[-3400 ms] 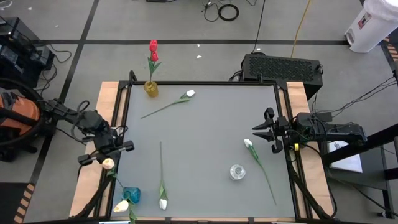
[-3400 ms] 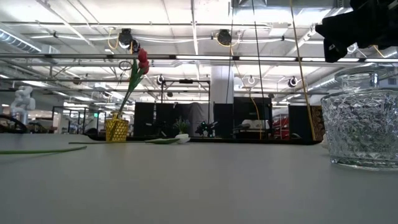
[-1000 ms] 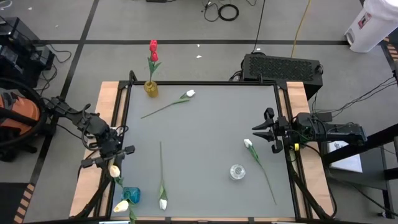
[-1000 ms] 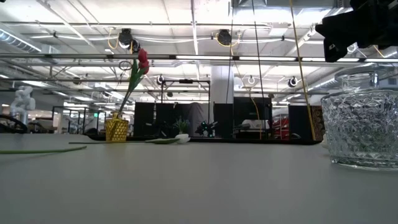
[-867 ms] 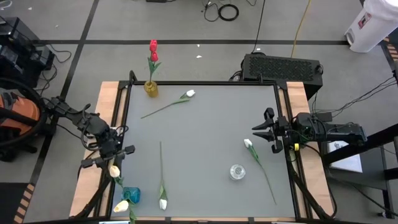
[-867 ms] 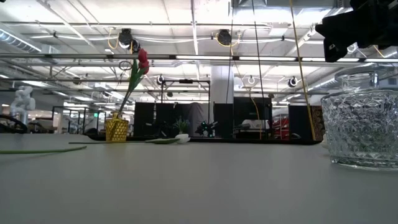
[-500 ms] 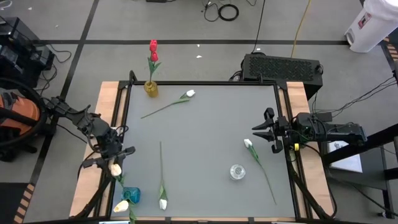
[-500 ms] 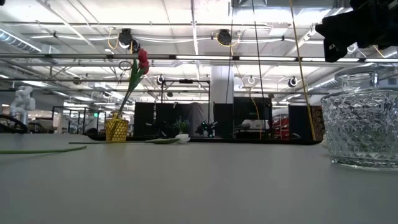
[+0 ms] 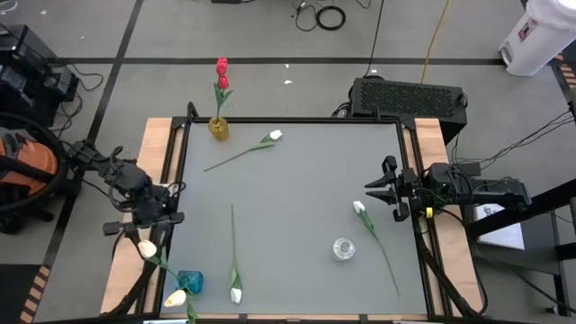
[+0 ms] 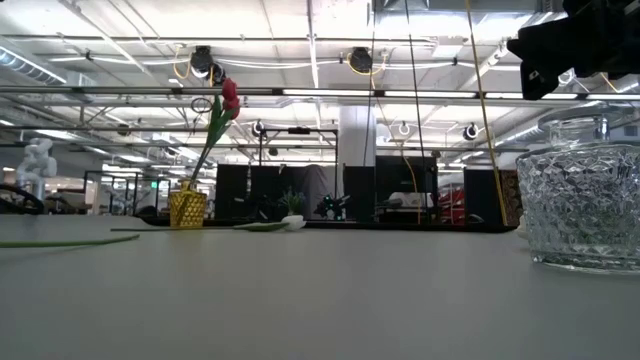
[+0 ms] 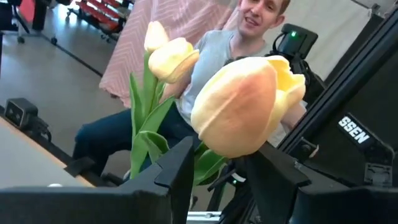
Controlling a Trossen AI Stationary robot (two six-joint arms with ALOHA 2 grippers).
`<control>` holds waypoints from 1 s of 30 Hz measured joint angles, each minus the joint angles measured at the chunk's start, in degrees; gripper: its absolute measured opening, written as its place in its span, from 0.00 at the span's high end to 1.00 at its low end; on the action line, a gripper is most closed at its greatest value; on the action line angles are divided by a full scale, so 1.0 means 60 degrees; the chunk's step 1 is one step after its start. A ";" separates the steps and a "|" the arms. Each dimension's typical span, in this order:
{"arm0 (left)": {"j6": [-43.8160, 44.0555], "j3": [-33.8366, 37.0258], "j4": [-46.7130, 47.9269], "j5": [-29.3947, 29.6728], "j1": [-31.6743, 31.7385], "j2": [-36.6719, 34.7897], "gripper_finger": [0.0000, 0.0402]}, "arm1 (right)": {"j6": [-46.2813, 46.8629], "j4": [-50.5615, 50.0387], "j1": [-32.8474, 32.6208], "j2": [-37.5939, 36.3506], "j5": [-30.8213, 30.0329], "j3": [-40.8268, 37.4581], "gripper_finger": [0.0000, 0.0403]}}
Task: Sort flowers into vase by color
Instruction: Put the yellow tulip into the blue vase, then put the top white tulip into the transparent vase
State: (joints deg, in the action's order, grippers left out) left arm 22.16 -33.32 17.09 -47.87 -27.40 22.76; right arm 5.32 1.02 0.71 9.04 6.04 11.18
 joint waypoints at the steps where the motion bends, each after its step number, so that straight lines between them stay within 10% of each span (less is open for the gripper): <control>1: -0.0007 0.0000 -0.0005 0.0009 0.0001 -0.0030 0.64 | 0.0000 0.0000 -0.0001 0.0000 -0.0003 0.0000 0.79; 30: -0.1124 0.0000 0.2770 0.2144 0.0001 -0.0294 0.64 | 0.0000 0.0000 -0.0002 -0.0001 -0.0003 -0.0004 0.79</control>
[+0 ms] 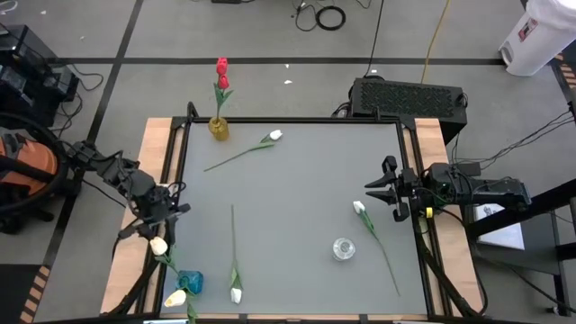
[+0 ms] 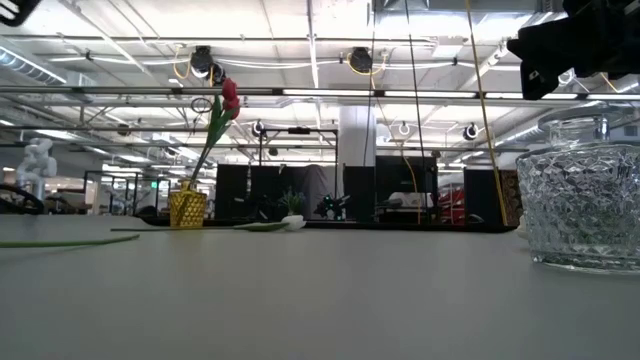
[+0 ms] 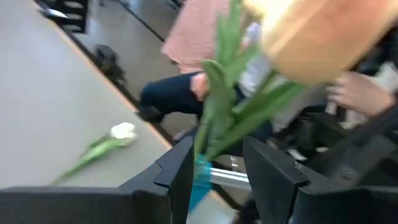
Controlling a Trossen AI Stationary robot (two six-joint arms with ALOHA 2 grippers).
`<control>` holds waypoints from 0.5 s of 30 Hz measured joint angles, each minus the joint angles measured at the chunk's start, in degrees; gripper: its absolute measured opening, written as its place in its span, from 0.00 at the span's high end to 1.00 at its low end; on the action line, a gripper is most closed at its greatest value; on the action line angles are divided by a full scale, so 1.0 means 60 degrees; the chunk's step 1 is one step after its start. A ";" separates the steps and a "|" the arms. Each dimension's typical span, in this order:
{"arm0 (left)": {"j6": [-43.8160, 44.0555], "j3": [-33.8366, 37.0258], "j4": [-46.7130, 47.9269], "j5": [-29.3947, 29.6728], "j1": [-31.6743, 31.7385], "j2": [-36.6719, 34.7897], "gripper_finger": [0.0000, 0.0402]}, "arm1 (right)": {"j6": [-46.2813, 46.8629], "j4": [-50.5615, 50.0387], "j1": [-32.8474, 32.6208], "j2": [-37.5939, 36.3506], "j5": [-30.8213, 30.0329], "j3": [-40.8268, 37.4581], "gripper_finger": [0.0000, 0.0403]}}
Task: Sort flowers into vase by color
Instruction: Put the top white tulip into the transparent vase
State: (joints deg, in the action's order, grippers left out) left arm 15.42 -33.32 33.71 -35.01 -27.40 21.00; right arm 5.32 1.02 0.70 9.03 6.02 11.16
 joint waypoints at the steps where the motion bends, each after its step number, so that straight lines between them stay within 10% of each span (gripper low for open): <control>1: -0.0138 0.0000 0.0005 0.0220 0.0000 -0.0026 0.64 | 0.0000 0.0000 0.0000 0.0000 0.0002 0.0000 0.79; 15: -0.1295 0.0004 -0.0821 0.3923 0.0000 -0.0095 0.64 | 0.0000 0.0000 0.0000 0.0000 0.0000 -0.0011 0.79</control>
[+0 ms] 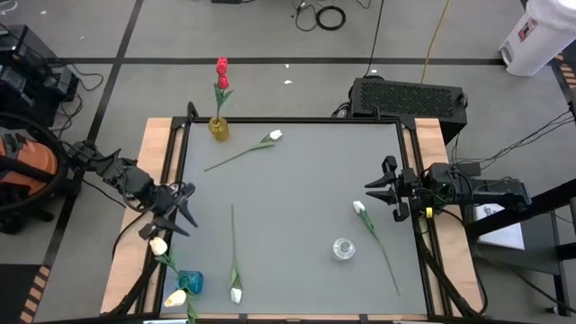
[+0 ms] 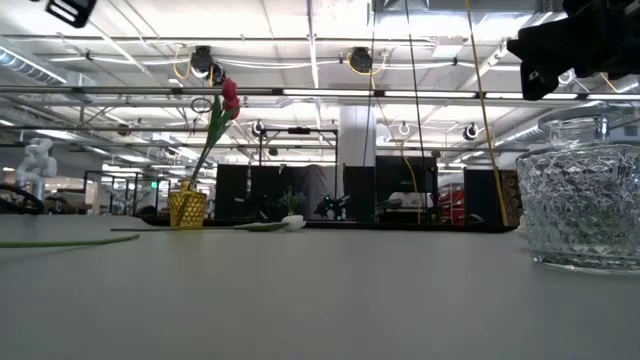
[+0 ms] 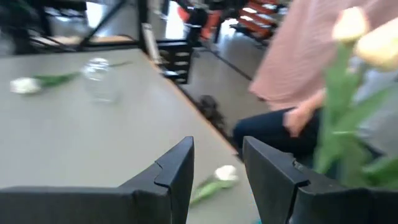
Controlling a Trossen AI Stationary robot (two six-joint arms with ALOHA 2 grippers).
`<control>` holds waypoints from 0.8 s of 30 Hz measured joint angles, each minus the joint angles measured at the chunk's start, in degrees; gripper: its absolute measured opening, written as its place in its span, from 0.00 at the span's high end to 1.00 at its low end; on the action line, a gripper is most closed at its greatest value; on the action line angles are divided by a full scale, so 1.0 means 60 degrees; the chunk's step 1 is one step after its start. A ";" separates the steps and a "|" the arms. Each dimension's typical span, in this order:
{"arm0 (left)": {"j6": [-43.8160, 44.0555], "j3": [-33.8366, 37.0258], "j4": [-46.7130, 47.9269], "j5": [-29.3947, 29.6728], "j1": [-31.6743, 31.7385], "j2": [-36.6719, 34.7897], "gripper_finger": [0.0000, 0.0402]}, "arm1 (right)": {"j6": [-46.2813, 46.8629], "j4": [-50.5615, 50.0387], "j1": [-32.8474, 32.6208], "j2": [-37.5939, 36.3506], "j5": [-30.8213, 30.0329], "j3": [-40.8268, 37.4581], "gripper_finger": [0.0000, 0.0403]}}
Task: Sort flowers into vase by color
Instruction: Put the top white tulip into the transparent vase
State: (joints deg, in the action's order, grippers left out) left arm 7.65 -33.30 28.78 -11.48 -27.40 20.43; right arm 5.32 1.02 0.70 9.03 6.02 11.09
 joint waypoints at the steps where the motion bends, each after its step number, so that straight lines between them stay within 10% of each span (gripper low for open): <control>1: -0.0178 0.0000 0.0012 0.0232 0.0000 0.0000 0.64 | 0.0000 0.0000 -0.0001 -0.0001 0.0002 -0.0004 0.79; 24: 0.0372 0.0007 -0.0054 0.6140 0.0004 -0.0044 0.64 | 0.0000 0.0000 0.0000 0.0000 0.0000 -0.0004 0.79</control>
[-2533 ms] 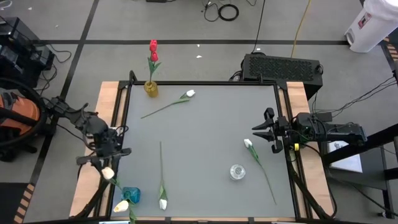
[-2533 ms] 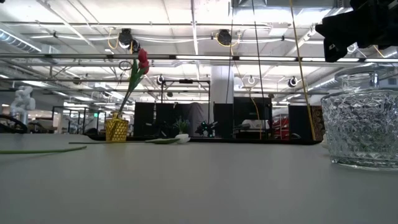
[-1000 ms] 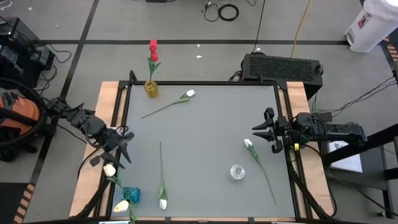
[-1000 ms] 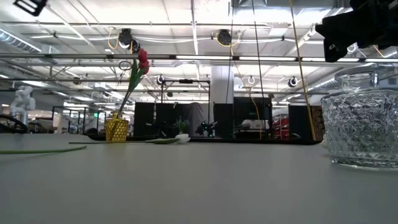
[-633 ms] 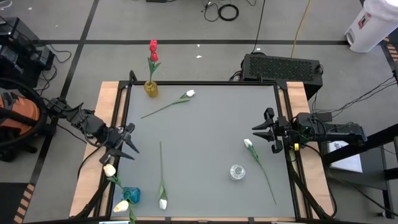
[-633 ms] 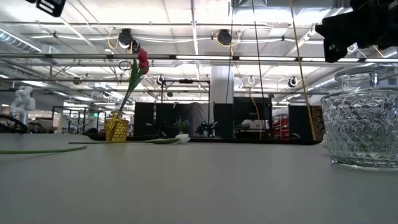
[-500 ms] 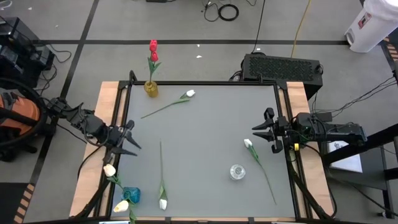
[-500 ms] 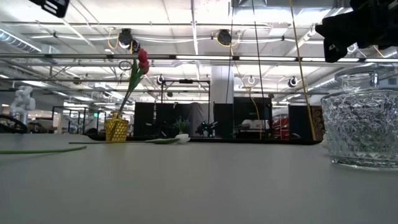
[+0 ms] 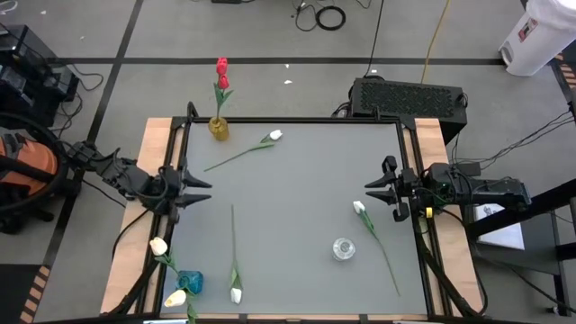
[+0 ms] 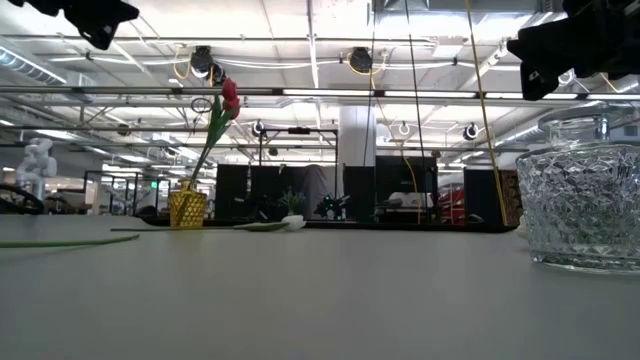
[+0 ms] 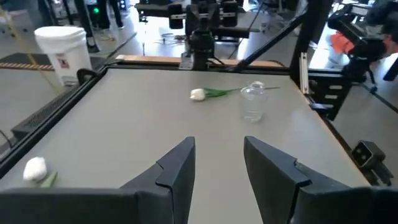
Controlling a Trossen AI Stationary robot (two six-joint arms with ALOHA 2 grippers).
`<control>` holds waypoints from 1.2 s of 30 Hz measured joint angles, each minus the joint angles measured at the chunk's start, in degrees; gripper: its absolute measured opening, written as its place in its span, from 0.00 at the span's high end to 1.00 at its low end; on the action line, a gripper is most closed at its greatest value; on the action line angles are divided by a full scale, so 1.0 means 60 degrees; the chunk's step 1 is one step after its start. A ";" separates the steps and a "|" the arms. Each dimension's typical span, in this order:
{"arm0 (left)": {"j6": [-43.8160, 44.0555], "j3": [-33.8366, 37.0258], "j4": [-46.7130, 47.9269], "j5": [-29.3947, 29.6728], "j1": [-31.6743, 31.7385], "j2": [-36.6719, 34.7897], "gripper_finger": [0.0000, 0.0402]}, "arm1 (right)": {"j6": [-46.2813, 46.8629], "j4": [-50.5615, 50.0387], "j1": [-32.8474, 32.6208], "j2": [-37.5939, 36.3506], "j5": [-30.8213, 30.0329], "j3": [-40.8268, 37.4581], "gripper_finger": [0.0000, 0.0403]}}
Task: Sort flowers into vase by color
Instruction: Put the top white tulip into the transparent vase
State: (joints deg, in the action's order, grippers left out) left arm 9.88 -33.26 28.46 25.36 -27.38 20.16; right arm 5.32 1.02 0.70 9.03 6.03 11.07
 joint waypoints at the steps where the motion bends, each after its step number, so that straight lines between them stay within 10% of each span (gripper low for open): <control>1: 0.0024 -0.0003 0.0057 0.0067 -0.0004 0.0000 0.64 | 0.0000 0.0000 0.0000 0.0000 0.0003 0.0000 0.79; 20: -0.0275 0.0001 0.0172 0.3848 0.0142 0.0008 0.64 | 0.0000 0.0000 0.0002 -0.0002 0.0002 0.0000 0.79; 36: -0.1493 0.0001 -0.2728 0.3325 0.2322 0.2221 0.64 | 0.0000 0.0000 -0.0001 -0.0002 -0.0001 0.0004 0.79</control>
State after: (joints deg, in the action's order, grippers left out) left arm 0.92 -33.26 12.09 45.31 -13.44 33.49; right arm 5.32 1.02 0.69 9.02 6.02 11.09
